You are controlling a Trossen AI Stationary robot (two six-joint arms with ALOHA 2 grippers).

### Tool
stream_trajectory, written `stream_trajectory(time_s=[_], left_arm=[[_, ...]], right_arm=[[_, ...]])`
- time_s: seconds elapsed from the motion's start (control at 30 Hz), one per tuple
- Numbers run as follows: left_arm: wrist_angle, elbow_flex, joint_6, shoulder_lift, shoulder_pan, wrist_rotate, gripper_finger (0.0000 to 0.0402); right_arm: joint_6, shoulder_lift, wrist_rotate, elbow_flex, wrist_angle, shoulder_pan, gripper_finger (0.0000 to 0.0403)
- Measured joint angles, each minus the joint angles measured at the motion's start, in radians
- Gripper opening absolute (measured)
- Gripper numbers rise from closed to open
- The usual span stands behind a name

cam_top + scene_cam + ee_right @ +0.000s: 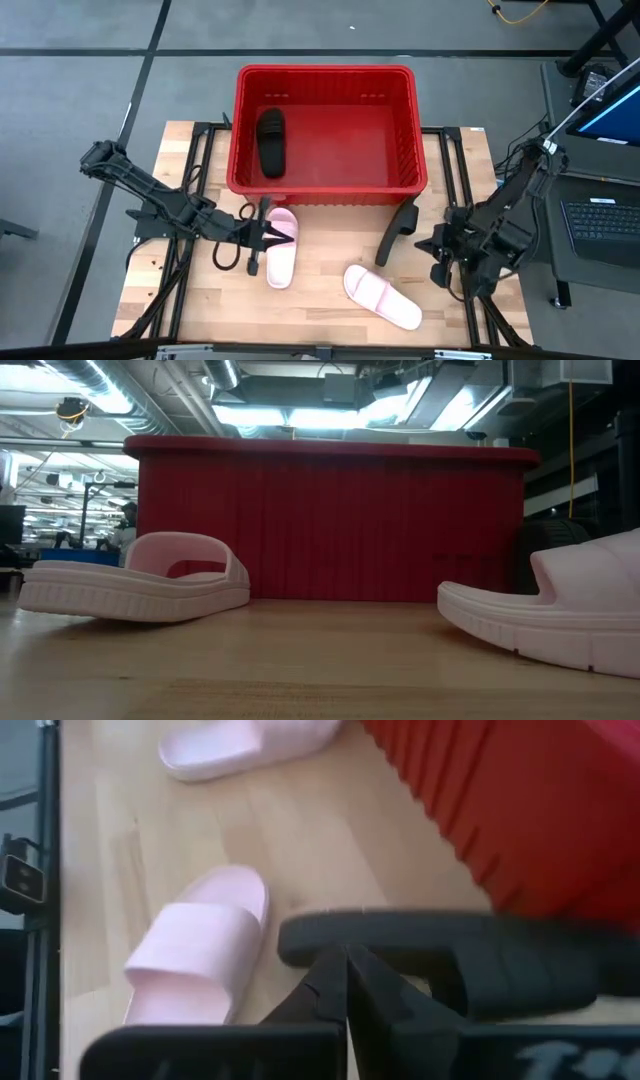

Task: Pick and place slides into bin
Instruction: Put the black slipper into the red bin

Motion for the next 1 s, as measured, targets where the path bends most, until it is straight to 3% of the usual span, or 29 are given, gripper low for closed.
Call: stream_trajectory(time_s=[0.23,0.4,0.7,1.0], left_arm=[[0.002,0.000,0.000,0.000,-0.044,-0.085,0.0003],[0.001,0.000,0.000,0.000,-0.057,-0.088,0.0001],[0.000,0.000,0.016,0.000,-0.060,-0.089,0.0002],[-0.005,0.000,0.017,0.000,-0.061,-0.089,0.0003]], right_arm=[[0.171,0.034,-0.024,-0.058,-0.031,0.027,0.0002],[0.319,0.083,-0.099,-0.093,-0.063,0.028,0.0003],[0.545,0.210,-0.097,-0.195,-0.044,0.034,0.0008],[0.613,0.291,-0.094,-0.248,0.034,0.034,0.0020]])
